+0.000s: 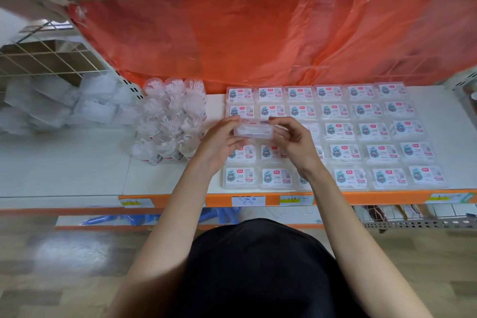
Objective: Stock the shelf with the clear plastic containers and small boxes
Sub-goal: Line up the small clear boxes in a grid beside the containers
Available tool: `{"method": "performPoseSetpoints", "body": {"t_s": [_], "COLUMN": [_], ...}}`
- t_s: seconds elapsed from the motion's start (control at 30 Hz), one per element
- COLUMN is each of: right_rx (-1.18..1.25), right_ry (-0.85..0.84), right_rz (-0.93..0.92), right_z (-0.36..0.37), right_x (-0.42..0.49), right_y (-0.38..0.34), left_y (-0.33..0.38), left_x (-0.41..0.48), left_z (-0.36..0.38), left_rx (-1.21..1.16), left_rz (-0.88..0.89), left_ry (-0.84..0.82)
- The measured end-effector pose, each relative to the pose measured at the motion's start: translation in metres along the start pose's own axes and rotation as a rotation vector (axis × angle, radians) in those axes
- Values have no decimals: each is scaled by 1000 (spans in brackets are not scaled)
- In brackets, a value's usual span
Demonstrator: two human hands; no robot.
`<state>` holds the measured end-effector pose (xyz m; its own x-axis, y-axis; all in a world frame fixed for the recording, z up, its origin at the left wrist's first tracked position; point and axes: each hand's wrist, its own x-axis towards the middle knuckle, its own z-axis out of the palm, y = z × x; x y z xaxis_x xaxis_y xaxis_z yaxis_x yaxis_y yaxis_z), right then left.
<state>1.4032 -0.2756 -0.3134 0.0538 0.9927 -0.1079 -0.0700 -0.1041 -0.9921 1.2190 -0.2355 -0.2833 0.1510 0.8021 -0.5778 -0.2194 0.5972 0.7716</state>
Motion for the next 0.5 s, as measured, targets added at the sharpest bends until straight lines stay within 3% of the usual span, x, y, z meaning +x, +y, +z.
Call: {"method": "performPoseSetpoints", "body": {"t_s": [0.1, 0.23, 0.5], "right_rx": [29, 242, 97], "right_ry": [55, 150, 77], "right_rz": [51, 218, 258], "right_z": [4, 14, 26], "right_x": [1, 3, -4], "right_y": [2, -7, -5], "left_y": [0, -4, -10], "left_x": [-4, -6, -4], "left_z": [-3, -8, -1], "left_rx": [10, 82, 141], "left_rz": [75, 136, 186], "left_ry": [-29, -53, -19]}}
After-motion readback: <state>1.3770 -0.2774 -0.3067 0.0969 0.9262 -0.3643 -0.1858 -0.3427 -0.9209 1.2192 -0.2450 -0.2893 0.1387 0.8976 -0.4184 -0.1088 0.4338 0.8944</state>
